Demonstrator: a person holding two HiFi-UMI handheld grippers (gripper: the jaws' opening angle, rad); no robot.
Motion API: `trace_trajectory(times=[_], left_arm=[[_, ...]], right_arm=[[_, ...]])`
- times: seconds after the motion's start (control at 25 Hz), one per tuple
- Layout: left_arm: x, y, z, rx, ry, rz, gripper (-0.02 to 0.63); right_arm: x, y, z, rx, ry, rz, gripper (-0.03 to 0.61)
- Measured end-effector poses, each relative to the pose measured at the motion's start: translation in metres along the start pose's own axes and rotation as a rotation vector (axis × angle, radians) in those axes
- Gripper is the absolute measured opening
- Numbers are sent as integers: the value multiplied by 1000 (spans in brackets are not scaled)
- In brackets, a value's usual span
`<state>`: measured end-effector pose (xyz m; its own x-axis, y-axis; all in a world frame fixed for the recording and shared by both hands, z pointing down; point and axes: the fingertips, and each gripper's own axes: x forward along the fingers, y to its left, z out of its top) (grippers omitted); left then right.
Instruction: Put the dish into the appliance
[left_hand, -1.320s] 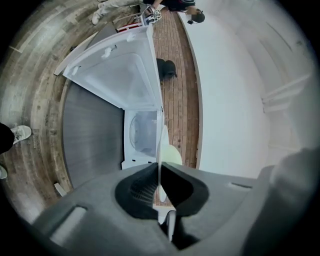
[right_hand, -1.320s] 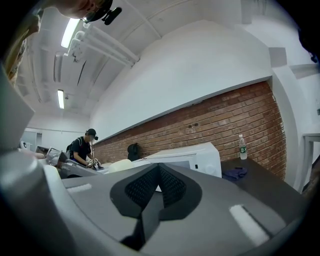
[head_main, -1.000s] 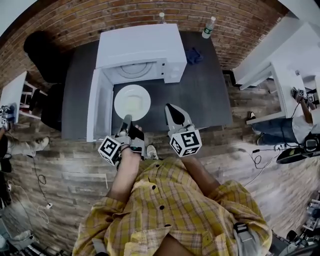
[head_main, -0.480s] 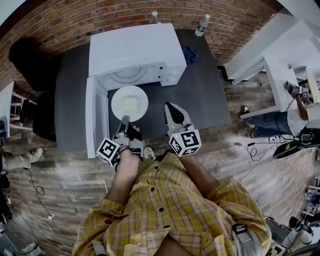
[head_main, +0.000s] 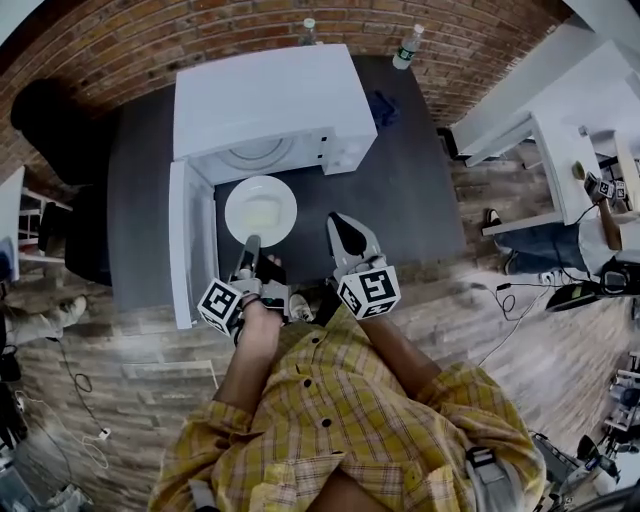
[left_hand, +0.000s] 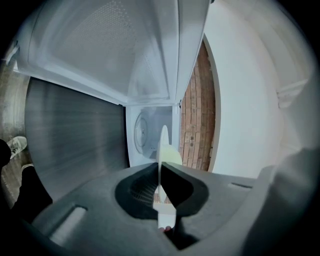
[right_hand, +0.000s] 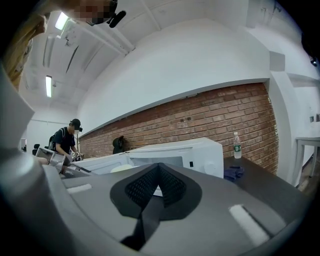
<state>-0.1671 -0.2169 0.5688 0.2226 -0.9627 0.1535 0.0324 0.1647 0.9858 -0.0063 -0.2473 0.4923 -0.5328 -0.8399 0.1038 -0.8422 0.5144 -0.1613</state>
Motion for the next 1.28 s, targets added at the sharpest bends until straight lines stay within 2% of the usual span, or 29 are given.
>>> trace_trajectory(times=[0.16, 0.28, 0.44, 0.76, 1.28], left_arm=[[14, -1, 0, -17, -22, -20, 9], [19, 14, 5, 16, -24, 26, 9], [32, 25, 12, 63, -42, 37, 8], [71, 57, 29, 24, -73, 32, 8], [113, 65, 38, 23, -120, 21, 8]], right_arm=[[10, -4, -2, 2, 9, 13, 1], [13, 0, 0, 2, 1, 33, 2], [15, -1, -1, -13, -6, 32, 2], [20, -3, -6, -23, 7, 26, 1], [25, -1, -12, -19, 23, 31, 2]])
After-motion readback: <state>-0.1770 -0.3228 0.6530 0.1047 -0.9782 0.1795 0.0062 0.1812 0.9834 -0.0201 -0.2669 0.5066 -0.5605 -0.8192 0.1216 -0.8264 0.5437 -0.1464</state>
